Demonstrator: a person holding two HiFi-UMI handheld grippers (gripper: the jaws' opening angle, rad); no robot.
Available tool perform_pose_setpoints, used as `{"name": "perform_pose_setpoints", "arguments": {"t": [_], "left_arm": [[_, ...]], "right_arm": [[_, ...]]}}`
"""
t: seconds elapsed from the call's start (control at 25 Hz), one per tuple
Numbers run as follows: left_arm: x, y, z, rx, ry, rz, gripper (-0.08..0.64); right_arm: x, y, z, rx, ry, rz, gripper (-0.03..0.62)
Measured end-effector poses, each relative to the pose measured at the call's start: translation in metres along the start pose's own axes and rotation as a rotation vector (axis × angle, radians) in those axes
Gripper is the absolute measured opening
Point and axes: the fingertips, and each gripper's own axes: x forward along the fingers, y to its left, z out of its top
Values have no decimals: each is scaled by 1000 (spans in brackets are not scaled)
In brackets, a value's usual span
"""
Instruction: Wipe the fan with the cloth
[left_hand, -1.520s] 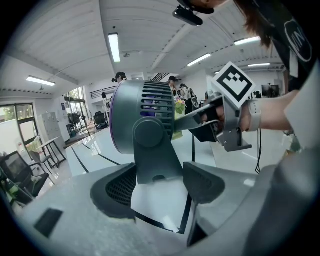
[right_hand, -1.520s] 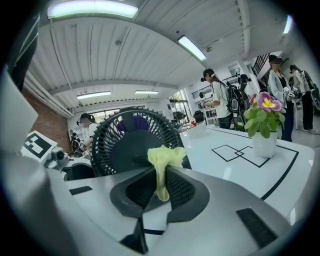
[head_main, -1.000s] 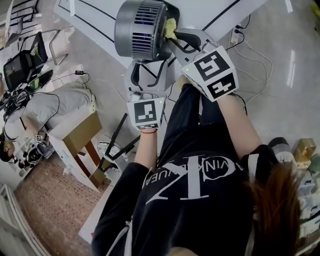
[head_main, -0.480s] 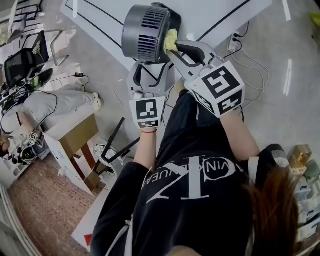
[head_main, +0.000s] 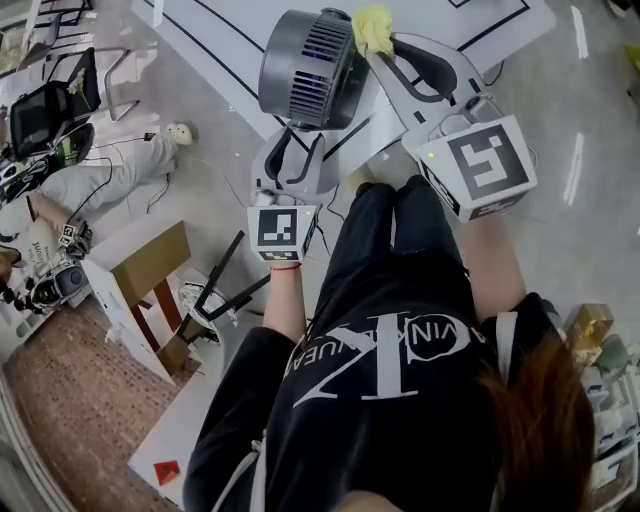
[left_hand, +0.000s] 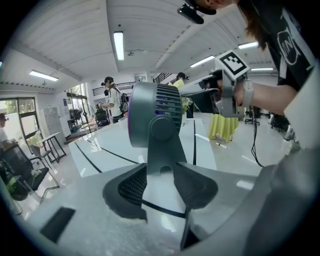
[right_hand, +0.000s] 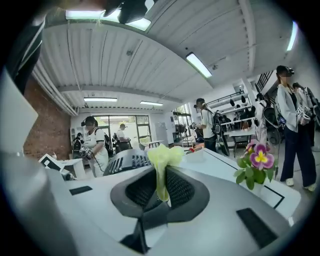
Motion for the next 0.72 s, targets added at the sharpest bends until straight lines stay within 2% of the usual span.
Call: {"name": "perform_pose_setpoints", "arguments": {"t": [0.12,0.28,0.48,0.6,0.72], "left_arm": [[-12,16,-1,-27,-4,85,15],[-15,34,1,-72,-11,181,11],[-22,41,-1,-123,-20,262,11],[-28,50,-2,-159,-27,301,11],[-28,57,-8,-172,-10,332,11]], "right_arm": [[17,-23,12,-24,-14,6,54],[36,-35,12,-33,24,44,54],[57,-28,-6,-118,135,140,52],[63,-26,-4,-109,164,216,52],[64,-23,-4,-99,166,254,51]]}}
